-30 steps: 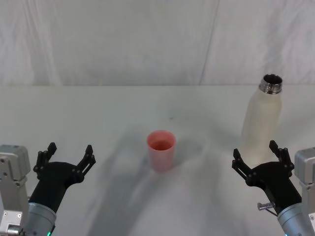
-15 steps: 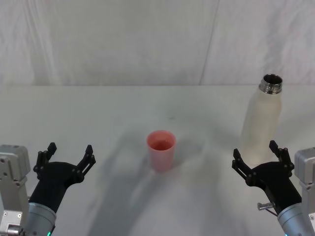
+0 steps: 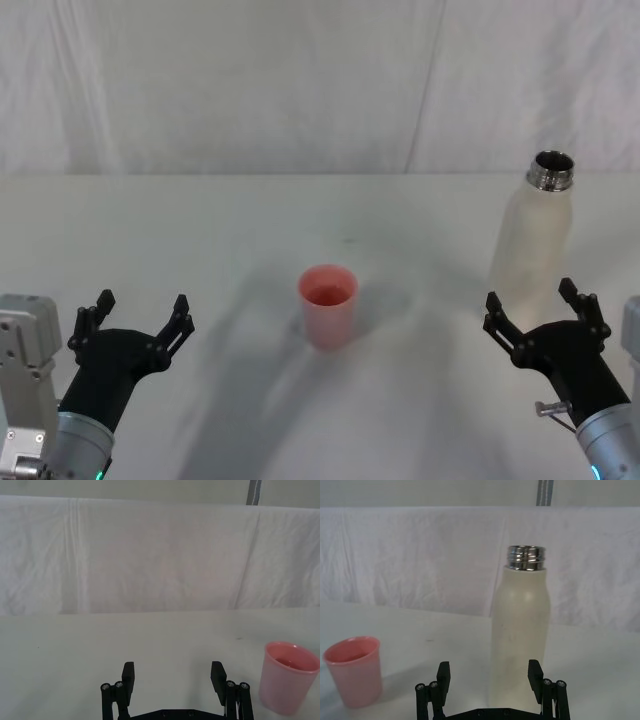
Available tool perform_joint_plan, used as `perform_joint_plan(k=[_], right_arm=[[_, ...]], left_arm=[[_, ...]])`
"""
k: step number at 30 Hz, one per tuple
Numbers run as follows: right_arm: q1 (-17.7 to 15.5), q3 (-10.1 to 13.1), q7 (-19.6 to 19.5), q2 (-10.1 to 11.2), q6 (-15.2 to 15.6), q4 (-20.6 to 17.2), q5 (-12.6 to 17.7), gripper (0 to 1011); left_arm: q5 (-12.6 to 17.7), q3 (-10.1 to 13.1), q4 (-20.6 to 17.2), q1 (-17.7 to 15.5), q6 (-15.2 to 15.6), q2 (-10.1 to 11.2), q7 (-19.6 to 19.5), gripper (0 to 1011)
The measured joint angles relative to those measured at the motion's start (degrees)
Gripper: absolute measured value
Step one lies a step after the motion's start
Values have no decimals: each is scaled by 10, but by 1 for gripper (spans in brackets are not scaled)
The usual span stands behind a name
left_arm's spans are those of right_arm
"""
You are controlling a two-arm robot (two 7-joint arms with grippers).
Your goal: Grasp the thermos with one hand and pour water into the cup lid.
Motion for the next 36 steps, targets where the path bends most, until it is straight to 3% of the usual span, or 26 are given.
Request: perform_joint_plan(k=[16, 36], right_arm=[[51, 37, 59, -14, -11, 52, 21, 1001], [93, 61, 87, -22, -29, 109, 38, 1001]], left_arm=[[0, 0, 0, 0, 0, 0, 0, 1001], [0, 0, 0, 0, 0, 0, 0, 1001]])
